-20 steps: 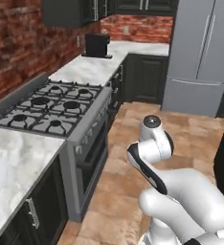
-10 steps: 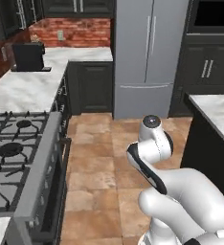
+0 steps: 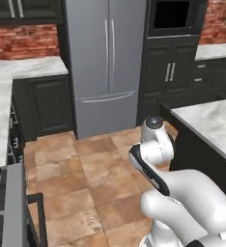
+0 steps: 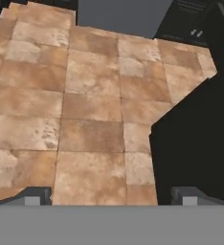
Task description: Restock the sink supplies by placing the sponge and soap dispenser on the counter and next to the sink. Make sure the soap dispenser is upright.
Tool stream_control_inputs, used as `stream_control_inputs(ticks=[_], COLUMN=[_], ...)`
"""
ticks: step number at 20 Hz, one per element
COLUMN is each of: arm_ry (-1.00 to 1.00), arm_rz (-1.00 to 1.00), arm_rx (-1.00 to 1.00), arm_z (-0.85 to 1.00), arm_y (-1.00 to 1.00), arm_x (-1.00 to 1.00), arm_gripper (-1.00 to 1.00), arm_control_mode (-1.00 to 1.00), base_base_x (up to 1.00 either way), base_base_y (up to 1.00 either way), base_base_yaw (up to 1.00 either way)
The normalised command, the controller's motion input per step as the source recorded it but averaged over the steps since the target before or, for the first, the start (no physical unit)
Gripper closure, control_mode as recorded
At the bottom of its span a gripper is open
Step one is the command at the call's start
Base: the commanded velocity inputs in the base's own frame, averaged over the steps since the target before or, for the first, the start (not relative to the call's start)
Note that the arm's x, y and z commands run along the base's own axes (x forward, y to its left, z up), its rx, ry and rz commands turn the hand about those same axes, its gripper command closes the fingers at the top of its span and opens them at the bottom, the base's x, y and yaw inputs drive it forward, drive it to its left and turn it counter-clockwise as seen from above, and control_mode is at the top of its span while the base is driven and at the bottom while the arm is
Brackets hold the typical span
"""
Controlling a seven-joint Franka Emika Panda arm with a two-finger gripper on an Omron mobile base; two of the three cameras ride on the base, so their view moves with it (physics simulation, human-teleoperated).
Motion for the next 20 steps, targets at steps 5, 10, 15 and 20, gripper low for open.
stream_control_inputs(ticks=[5,10,15,20], arm_ry=[0.00,0.00,0.00,0.00], arm_rz=[0.00,0.00,0.00,0.00], arm_rx=[0.00,0.00,0.00,0.00], arm_z=[0.00,0.00,0.00,0.00], arm_y=[0.00,0.00,0.00,0.00], arm_x=[0.00,0.00,0.00,0.00], arm_gripper=[-1.00,-1.00,-1.00,-1.00], arm_control_mode=[1.00,1.00,1.00,1.00], base_base_x=[1.00,1.00,0.93,0.81], base_base_y=[0.35,0.45,0.66,0.66], base_base_yaw=[-0.51,-0.56,-0.58,-0.58])
